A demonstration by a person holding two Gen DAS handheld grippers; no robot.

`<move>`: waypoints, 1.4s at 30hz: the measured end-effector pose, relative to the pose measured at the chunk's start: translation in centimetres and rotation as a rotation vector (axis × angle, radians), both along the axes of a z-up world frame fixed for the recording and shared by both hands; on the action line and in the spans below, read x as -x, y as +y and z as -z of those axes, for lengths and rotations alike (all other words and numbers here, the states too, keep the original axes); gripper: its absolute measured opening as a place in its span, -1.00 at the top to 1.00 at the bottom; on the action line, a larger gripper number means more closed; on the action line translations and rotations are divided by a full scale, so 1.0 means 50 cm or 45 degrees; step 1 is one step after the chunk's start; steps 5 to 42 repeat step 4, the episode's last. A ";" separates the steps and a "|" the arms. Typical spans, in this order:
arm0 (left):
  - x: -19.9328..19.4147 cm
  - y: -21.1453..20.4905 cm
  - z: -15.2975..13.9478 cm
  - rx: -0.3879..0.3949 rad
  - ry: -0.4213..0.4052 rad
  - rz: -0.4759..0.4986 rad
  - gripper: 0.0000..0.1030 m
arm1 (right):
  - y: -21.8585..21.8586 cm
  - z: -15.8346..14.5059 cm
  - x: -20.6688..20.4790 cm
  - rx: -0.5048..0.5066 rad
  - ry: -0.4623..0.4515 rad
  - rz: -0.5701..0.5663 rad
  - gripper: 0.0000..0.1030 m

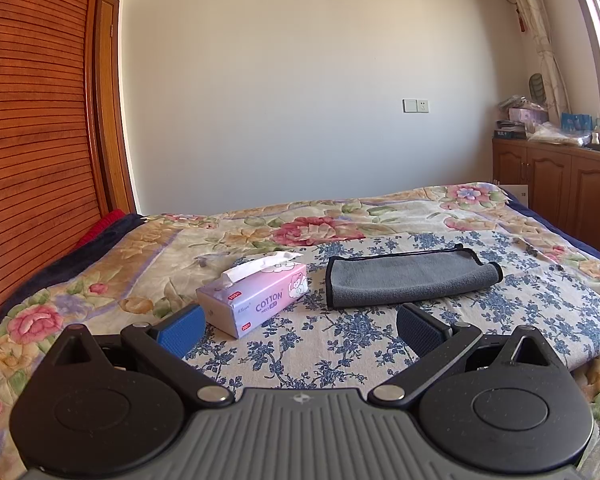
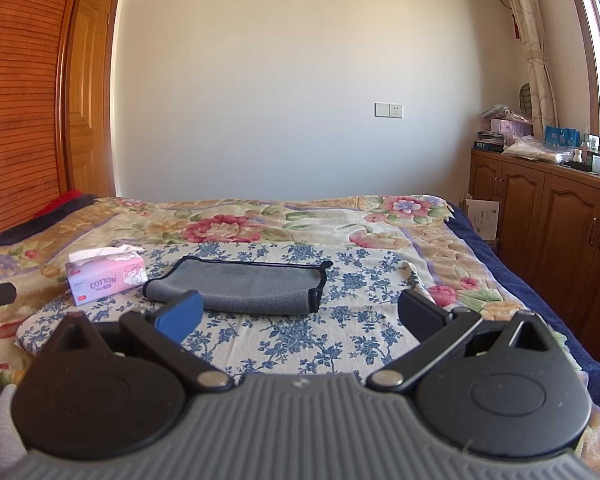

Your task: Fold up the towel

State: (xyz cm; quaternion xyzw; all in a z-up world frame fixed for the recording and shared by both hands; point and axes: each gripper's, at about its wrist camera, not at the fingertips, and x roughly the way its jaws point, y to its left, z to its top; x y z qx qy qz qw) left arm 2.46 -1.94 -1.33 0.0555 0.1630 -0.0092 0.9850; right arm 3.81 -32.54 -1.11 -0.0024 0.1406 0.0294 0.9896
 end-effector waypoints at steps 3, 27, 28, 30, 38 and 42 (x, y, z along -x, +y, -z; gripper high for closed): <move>0.000 0.000 0.000 0.000 0.000 0.000 -1.00 | 0.001 0.000 0.000 0.001 0.000 0.000 -1.00; 0.000 0.000 0.000 0.000 0.000 0.000 -1.00 | 0.001 0.000 0.000 0.001 0.000 -0.001 -1.00; 0.000 0.000 0.000 0.000 0.000 0.000 -1.00 | 0.001 0.000 0.000 0.001 0.000 -0.001 -1.00; 0.000 0.000 0.000 0.000 0.000 0.000 -1.00 | 0.001 0.000 0.000 0.001 0.000 -0.001 -1.00; 0.000 0.000 0.000 0.000 0.000 0.000 -1.00 | 0.001 0.000 0.000 0.001 0.000 -0.001 -1.00; 0.000 0.000 0.000 0.000 0.000 0.000 -1.00 | 0.001 0.000 0.000 0.001 0.000 -0.001 -1.00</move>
